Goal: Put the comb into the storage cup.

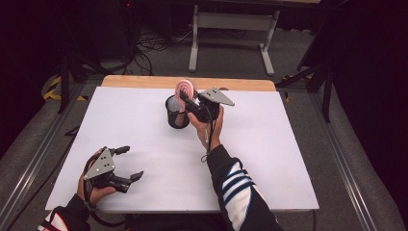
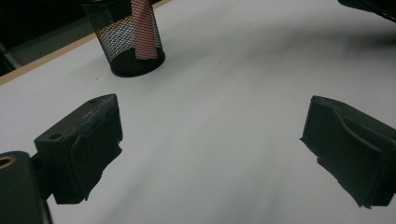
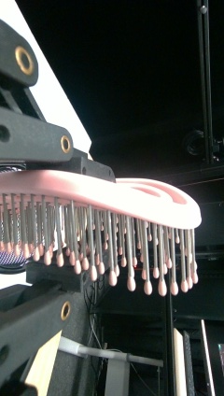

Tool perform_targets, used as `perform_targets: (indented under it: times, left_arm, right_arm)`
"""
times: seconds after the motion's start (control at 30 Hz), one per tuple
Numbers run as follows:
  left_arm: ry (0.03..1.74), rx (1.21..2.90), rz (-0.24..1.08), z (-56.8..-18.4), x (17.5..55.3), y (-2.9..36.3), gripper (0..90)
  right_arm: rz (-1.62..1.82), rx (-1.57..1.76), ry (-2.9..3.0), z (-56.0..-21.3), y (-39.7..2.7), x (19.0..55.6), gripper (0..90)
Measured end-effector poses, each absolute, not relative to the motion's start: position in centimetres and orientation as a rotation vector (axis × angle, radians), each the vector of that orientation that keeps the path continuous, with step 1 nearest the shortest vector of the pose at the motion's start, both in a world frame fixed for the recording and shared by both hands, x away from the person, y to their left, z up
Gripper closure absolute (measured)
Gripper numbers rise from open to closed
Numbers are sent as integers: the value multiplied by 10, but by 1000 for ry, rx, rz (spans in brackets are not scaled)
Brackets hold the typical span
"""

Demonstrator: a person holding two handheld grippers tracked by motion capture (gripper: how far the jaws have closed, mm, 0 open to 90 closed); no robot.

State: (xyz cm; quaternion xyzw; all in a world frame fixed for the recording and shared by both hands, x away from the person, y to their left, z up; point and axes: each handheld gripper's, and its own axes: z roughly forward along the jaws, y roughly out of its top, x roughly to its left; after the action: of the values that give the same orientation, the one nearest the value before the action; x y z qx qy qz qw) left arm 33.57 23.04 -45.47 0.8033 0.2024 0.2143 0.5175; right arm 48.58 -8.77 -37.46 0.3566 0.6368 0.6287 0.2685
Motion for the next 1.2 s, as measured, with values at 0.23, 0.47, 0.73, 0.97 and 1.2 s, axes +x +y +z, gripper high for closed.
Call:
perform_targets:
  times: [0.23,0.47,0.73,0.97,1.2]
  left_arm:
    - [485,1929,511,-454,336,231,60]
    - [484,1929,512,-454,336,231,60]
    - [483,1934,515,-455,336,230,60]
    - [488,1931,508,-456,336,229,60]
    - [490,1928,506,-456,336,229,60]
  right_arm:
    - [1662,951,1749,-373,-84,486,595]
    - [1657,955,1750,-373,-85,485,563]
    - [1658,957,1749,-373,-88,484,501]
    - [1663,965,1748,-372,-88,482,457]
    - [1660,948,1758,-371,-84,480,417]
